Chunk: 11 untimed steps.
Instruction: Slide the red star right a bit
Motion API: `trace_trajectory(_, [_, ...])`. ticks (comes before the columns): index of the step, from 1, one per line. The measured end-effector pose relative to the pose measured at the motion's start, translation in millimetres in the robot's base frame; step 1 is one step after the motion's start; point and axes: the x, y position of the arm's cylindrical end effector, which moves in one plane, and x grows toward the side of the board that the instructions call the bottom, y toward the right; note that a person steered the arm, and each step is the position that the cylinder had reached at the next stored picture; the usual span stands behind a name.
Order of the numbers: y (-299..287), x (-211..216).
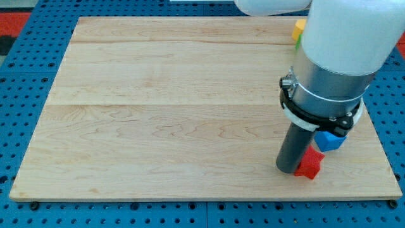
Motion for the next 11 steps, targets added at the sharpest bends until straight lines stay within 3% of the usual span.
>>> trace_trajectory(2, [-21,-1])
trace_trajectory(11, [37,-6])
